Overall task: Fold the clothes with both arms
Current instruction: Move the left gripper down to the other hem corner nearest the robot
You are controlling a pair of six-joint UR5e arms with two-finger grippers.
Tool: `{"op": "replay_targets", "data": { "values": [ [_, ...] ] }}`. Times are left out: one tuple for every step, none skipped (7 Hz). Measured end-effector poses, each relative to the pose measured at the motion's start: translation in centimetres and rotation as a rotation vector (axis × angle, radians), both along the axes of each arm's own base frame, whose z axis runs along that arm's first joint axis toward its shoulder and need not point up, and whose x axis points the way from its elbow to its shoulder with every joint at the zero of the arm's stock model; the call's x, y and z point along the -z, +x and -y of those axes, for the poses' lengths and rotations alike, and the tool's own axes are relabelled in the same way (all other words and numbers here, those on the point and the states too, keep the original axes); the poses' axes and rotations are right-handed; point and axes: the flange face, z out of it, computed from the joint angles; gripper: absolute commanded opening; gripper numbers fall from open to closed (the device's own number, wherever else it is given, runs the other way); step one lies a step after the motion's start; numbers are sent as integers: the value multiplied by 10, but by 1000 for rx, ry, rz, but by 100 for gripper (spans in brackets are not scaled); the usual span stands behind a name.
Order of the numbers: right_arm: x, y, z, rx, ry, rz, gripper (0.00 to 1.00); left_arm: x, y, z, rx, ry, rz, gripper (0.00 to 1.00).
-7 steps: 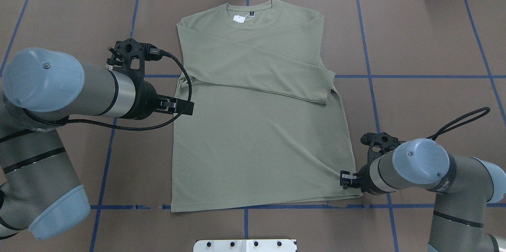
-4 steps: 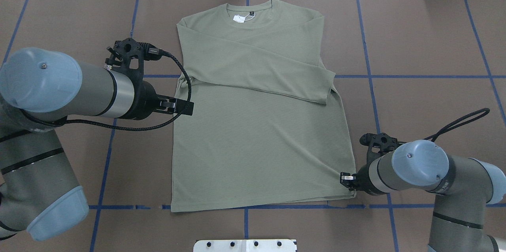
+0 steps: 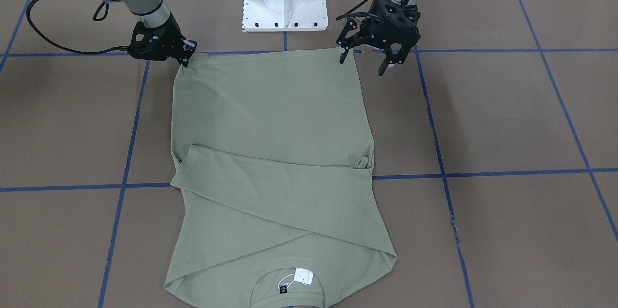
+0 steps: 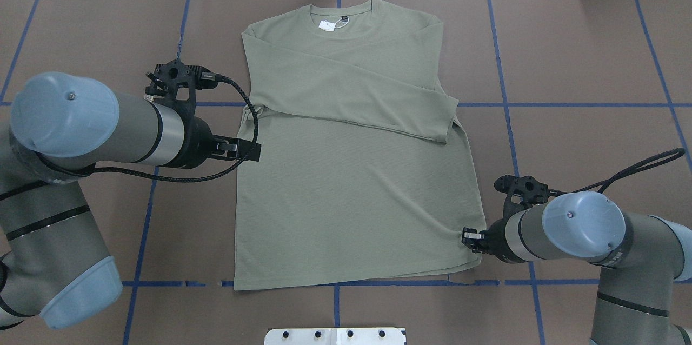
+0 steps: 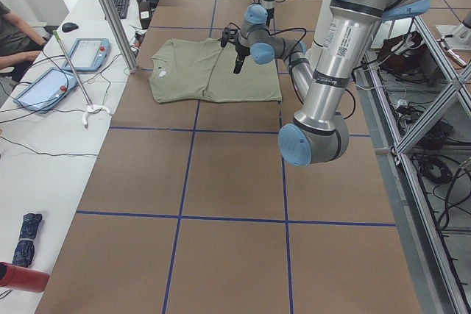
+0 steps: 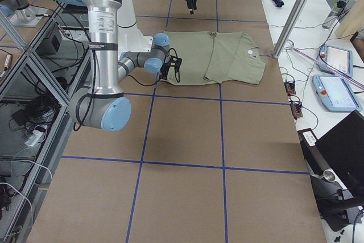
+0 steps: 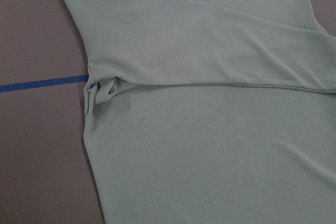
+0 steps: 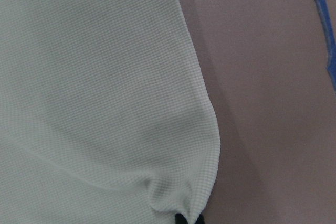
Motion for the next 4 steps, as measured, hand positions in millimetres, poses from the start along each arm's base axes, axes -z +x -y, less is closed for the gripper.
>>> {"op": "replay_targets", "data": {
  "values": [
    [9, 4, 1, -16, 4, 16, 0, -13, 7, -7, 12, -62, 9, 99],
    [17, 9, 3, -25, 7, 33, 0, -24, 22, -24, 11, -132, 14, 98],
    [24, 13, 5, -33, 12, 50, 0, -31, 46, -51, 2, -210, 24, 98],
    [30, 15, 7, -40, 17, 65, 0, -38, 71, -81, 2, -270, 60, 98]
  ]
}}
